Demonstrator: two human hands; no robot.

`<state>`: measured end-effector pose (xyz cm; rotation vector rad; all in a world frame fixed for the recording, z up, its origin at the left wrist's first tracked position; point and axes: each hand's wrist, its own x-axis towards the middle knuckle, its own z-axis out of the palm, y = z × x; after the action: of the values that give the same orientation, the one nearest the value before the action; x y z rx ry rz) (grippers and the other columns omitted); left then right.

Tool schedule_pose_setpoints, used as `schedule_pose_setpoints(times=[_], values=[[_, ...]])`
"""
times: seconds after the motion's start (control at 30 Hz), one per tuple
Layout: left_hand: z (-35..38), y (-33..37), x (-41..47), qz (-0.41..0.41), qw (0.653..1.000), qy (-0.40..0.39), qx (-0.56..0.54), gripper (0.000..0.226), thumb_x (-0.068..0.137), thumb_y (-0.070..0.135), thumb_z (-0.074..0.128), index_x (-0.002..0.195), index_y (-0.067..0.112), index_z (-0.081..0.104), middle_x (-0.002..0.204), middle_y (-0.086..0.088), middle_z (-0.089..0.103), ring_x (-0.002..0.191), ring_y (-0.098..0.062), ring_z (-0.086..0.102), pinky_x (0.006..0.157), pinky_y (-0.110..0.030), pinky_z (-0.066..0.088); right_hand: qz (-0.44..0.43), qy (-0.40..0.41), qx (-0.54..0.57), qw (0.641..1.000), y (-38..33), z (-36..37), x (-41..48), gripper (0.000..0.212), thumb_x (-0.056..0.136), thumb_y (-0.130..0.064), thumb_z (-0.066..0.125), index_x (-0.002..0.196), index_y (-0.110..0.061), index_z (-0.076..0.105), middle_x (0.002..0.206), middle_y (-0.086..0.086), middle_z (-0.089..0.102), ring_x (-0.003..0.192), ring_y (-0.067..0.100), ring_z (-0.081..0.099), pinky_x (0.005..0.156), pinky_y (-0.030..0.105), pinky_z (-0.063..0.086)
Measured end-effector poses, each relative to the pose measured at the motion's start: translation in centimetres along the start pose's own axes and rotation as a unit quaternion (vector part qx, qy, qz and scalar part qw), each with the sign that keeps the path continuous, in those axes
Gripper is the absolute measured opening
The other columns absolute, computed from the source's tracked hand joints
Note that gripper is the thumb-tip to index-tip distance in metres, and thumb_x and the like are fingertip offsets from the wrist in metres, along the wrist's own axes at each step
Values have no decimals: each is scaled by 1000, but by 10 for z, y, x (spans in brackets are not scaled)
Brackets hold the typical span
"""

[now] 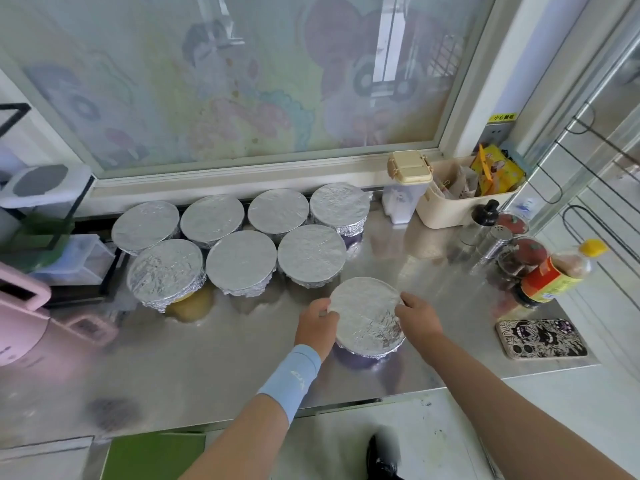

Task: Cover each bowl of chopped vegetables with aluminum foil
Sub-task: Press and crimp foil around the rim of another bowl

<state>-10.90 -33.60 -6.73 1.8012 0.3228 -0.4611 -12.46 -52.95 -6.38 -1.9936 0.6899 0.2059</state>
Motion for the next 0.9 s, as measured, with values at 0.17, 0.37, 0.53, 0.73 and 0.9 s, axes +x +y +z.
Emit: schedule_pose_setpoints(times=[0.17,0.37,0.53,0.73,0.9], values=[[39,27,25,0,999,-19,41,41,85,20,50,124,21,62,121,3,60,102,-12,60,82,-24,44,4,18,46,999,0,-34,29,25,82,-1,47,65,-19,46,57,-6,45,54,14,41,45,17,33],[62,32,34,-49,998,41,18,13,82,7,44,78,13,54,75,0,53,69,-19,47,64,-26,43,15,-3,37,999,5,-49,62,14,82,-4,46,73,-14,51,65,0,51,59,18,45,51,25,35],[70,32,46,-119,989,31,-79,18,92,1,45,82,11,58,91,-14,62,80,-30,61,80,-46,58,42,-2,28,999,6,-47,83,24,79,-14,49,95,-18,66,86,5,68,76,25,63,57,24,40],[89,54,69,-130,975,46,-174,11,92,8,51,85,14,57,99,-13,59,93,-27,58,96,-44,51,33,-3,40,999,-12,-54,113,18,80,-12,48,95,-18,55,92,6,63,81,29,58,71,29,43],[97,71,90,-201,942,86,-255,20,97,9,46,79,14,54,82,-3,53,77,-18,51,84,-35,46,21,-15,64,998,-23,-55,139,13,79,-7,48,85,-16,56,75,3,56,69,25,51,61,28,41]])
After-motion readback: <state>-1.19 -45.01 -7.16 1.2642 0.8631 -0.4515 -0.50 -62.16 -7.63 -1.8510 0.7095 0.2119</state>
